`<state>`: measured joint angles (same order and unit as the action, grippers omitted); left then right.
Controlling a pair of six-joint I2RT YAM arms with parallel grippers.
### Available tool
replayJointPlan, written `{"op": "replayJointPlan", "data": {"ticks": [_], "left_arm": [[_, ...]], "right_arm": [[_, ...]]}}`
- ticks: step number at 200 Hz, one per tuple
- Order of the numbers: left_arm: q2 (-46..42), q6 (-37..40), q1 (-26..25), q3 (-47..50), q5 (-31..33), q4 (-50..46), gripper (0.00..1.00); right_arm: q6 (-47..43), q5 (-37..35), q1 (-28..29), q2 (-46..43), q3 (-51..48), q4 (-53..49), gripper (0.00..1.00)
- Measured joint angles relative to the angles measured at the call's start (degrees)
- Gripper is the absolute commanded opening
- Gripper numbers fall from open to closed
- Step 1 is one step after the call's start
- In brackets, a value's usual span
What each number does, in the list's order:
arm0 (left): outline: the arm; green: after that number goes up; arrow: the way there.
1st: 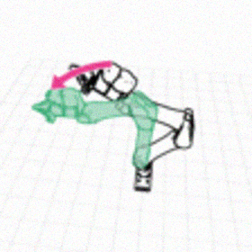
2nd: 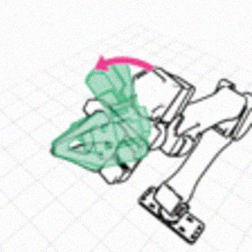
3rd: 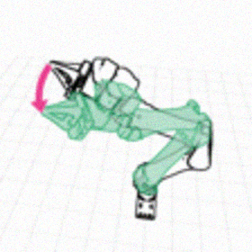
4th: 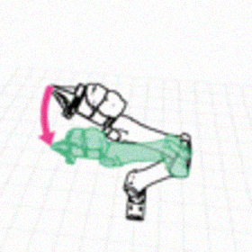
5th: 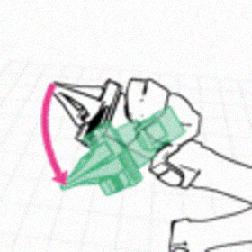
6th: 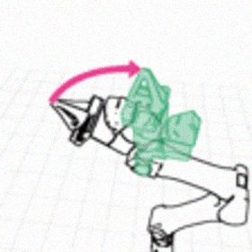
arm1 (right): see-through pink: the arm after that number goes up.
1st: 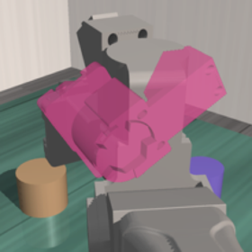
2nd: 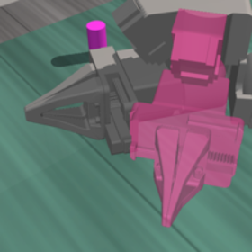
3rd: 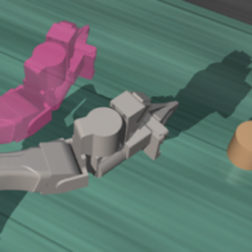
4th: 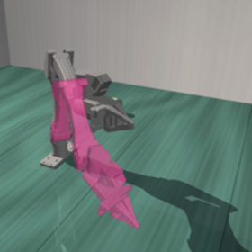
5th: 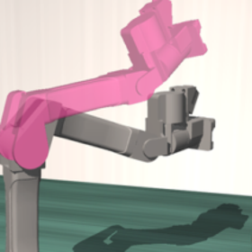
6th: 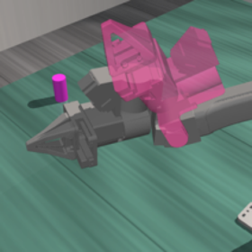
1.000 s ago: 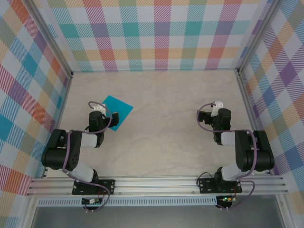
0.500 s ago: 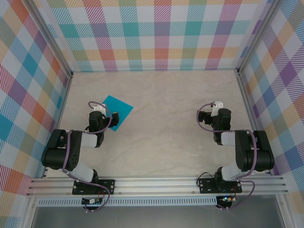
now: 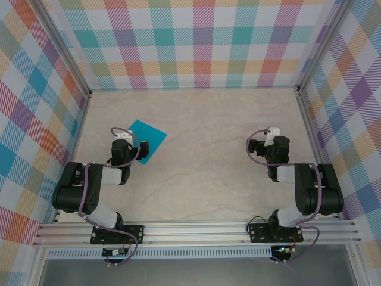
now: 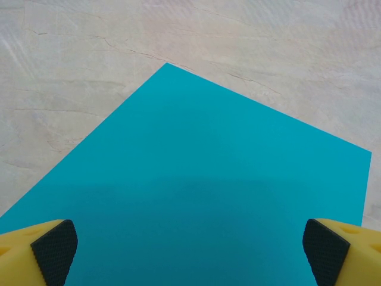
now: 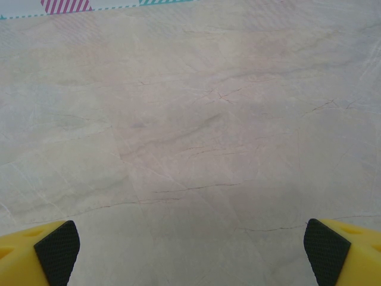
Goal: Fold a paper plane with a square sheet of paper (pick it up from the middle)
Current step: Move the square sheet of paper to the center of the table.
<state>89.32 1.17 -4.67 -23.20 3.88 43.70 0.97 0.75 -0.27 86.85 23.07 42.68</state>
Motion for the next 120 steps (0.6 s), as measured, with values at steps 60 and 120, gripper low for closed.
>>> {"op": "replayJointPlan", "data": {"ticks": [60, 120], "left_arm": [[0.0, -0.02, 0.0, 0.0, 0.02, 0.0, 1.0], [-1.57, 0.61, 0.0, -2.91, -1.88, -6.1, 1.0]], "right_arm": [[-0.35, 1.49, 0.0, 0.0, 0.0, -0.07, 1.0], [1.79, 2.93, 0.0, -11.87, 5.66, -17.16, 1.0]]}}
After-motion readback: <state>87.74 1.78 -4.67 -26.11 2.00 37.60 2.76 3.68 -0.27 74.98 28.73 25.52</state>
